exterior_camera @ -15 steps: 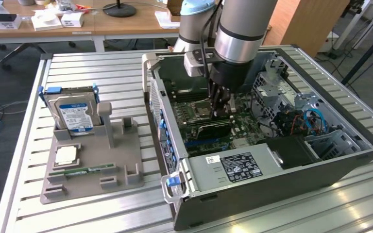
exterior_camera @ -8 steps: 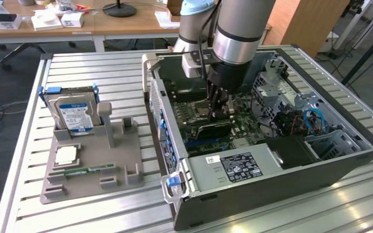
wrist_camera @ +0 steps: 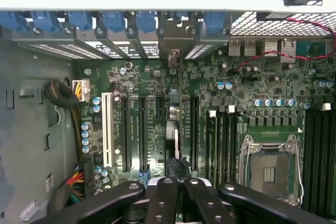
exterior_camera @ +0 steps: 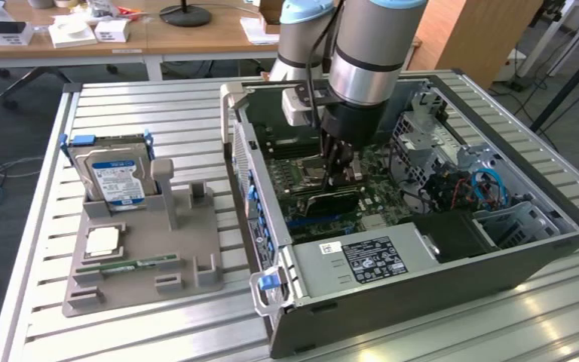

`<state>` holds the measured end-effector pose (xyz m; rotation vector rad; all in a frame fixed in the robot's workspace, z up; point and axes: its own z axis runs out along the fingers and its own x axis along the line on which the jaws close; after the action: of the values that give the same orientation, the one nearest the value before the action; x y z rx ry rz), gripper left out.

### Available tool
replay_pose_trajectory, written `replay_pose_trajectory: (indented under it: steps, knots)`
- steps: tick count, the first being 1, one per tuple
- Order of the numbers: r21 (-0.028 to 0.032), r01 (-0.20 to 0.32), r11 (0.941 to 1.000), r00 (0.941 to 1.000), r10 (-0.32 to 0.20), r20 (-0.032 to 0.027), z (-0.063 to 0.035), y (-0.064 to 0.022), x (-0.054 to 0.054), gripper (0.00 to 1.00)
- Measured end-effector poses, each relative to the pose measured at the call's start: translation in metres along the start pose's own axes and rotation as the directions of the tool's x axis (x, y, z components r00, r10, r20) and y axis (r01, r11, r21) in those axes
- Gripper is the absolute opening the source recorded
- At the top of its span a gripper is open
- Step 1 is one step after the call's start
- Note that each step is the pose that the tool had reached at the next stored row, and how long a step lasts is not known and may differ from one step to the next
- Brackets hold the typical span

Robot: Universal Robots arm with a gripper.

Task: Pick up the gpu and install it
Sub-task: 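Press down on the gpu until it lock into place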

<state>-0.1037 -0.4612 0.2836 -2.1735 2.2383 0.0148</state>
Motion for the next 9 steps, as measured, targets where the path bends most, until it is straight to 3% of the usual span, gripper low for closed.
replay_pose_trajectory:
  steps: [9]
  knots:
    - [0.0010, -0.003, 1.0000, 1.0000, 0.003, 0.0001, 0.0033, 0.0049, -0.0077, 0.10]
